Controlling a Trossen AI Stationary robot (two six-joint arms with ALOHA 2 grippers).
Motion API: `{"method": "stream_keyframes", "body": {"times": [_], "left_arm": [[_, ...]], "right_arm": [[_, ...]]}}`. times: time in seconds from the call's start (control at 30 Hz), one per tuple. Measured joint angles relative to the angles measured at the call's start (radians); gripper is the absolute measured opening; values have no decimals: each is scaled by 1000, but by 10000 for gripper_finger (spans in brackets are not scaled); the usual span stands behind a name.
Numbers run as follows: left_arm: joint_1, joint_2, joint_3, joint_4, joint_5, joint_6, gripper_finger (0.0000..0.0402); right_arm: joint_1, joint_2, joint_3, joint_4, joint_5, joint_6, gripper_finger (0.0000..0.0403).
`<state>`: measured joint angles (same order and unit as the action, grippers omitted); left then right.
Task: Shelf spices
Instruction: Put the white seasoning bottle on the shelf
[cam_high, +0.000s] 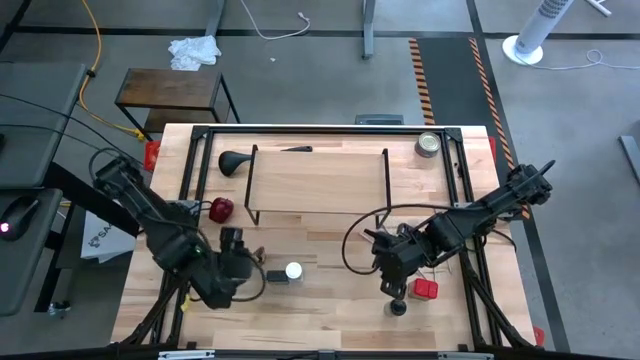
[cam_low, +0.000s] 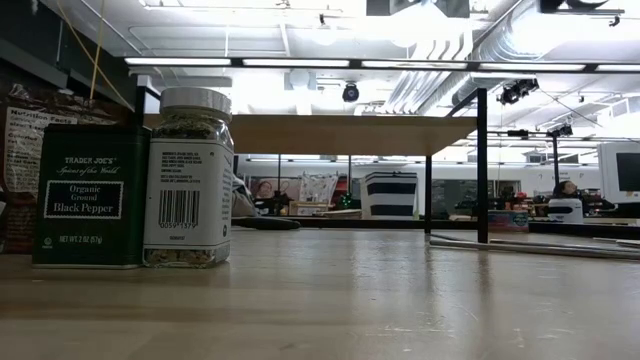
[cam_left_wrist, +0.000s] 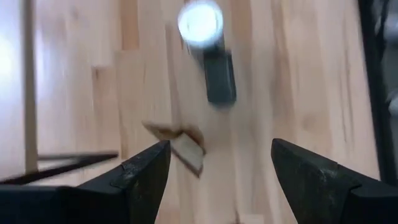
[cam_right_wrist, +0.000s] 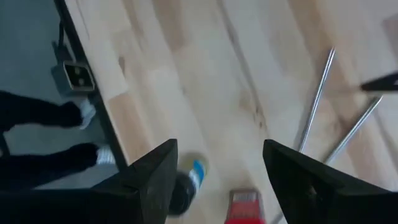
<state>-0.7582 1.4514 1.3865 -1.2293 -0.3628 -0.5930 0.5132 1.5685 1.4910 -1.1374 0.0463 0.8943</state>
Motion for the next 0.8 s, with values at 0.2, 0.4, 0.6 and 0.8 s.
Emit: {"method": "stream_keyframes", "body": {"times": [0.2,0.4,0.6,0.8], "left_arm": [[91,-37,-75,318,20,147,274],[249,97,-37,402,68,291,274],[330,219,30,372,175,364,274],[327,277,59,382,221,315,274]], "right_arm": [[0,37,0,32,-64,16,233],[0,91,0,55,-73,-48,233],[5,104,0,17,-47,-65,233],[16,104,0,4,26,-65,233]]}}
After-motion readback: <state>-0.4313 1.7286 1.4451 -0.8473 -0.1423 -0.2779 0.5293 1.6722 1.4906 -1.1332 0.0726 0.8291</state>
